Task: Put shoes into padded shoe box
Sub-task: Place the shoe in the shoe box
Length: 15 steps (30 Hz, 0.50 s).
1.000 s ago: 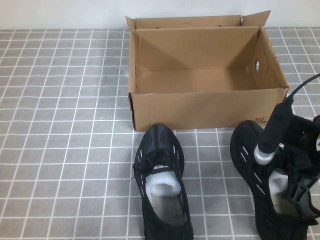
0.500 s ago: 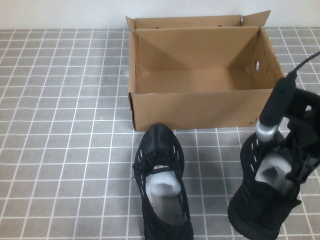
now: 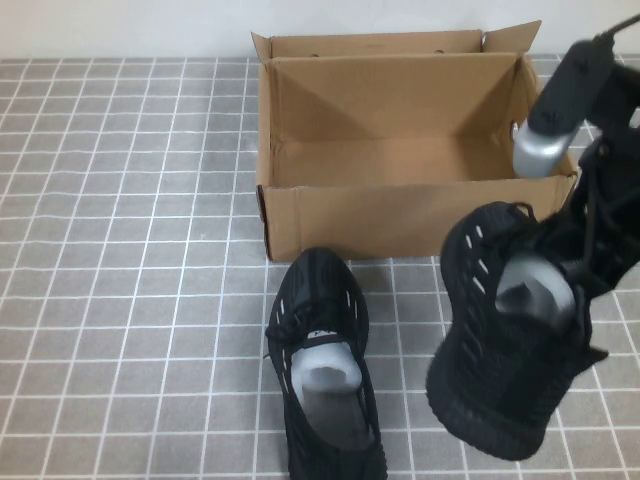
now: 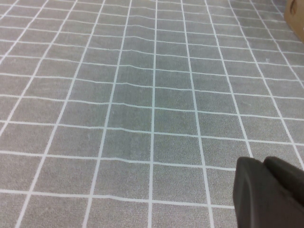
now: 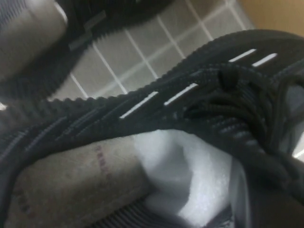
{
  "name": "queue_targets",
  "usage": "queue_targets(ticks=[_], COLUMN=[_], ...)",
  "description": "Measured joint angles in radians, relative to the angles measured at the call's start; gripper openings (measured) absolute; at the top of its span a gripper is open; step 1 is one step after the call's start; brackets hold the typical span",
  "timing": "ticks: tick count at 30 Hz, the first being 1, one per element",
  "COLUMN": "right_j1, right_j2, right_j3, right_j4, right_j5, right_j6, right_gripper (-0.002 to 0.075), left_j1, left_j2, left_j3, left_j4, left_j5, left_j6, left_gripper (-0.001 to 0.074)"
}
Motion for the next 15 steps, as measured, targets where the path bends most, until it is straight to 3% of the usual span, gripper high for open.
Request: queue_targets(ticks=[6, 15], right_j1=[0.000, 0.000], right_j2=[0.000, 0.032], right_j3=[-0.074, -0.272], right_j4=[0.011, 0.003], right_j5=[0.027, 0.030], right_j6=[0.074, 0.336], right_gripper=[0.0017, 0.0017], left_j1=[0.000, 0.000], left_j2=[0.000, 0.000], left_j3=[0.000, 0.000], left_j4=[0.000, 0.000], left_j5=[0.000, 0.000], left_j6=[0.000, 0.000], left_gripper=[0.0002, 0.0002])
